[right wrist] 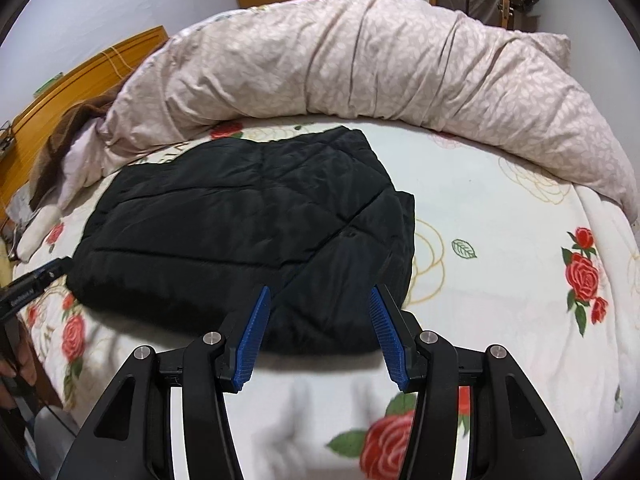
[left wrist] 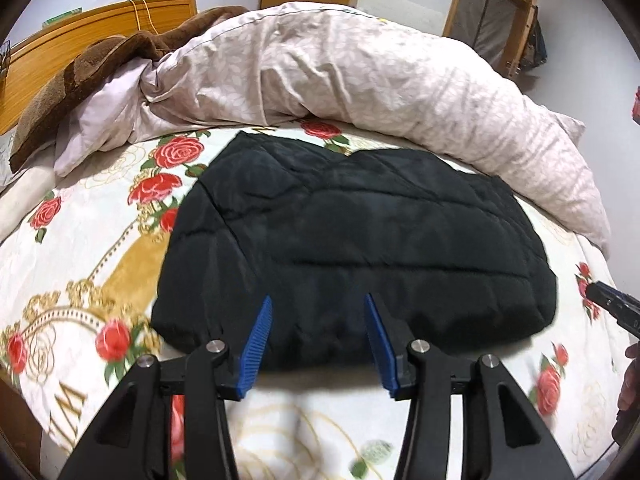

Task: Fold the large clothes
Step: 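Open both grippers and pull them back from the folded jacket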

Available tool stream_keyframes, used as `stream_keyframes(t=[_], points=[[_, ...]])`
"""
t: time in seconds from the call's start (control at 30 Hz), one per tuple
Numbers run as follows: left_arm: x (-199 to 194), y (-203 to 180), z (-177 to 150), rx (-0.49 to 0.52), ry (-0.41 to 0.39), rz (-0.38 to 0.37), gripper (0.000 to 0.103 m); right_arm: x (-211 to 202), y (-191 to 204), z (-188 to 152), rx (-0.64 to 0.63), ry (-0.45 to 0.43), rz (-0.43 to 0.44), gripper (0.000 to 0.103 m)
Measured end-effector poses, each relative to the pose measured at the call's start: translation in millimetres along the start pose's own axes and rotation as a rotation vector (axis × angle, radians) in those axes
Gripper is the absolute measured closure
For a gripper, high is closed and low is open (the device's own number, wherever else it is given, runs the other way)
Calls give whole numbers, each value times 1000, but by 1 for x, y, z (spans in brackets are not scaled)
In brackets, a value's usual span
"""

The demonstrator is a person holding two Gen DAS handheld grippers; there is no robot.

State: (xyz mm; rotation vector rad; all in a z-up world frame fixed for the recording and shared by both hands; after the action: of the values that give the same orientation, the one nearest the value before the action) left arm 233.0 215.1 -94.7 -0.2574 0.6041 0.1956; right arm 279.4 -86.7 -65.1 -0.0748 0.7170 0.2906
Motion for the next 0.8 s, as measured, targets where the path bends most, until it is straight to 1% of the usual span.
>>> stream_keyframes(t=[0.23, 0.37, 0.57, 0.8], points=[[-43, -31, -22, -1, 19, -33, 46, -50, 11, -11, 5, -30, 7, 51], [-62, -47, -34, 12, 32, -45, 45, -69, 14, -21, 8, -31, 7, 51], [-89, -62, -46, 24, 33, -44, 43, -95, 18, -34, -4, -36, 4, 51], [-120, -71, -59, 34, 33, -35, 42, -126, 26, -49, -27, -49, 9, 51]])
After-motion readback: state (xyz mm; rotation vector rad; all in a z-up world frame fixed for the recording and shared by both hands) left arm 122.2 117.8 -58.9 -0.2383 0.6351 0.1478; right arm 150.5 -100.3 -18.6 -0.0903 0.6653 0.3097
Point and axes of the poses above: each gripper's, at about its wrist camera, not at the fingertips, and x roughly the way its jaws point, y to its left, z to its top, the point moved 9 cm from there along x, roughly the way its jaws point, and after that the axes turned 13 degrees about -y, right-handed, at the moved point
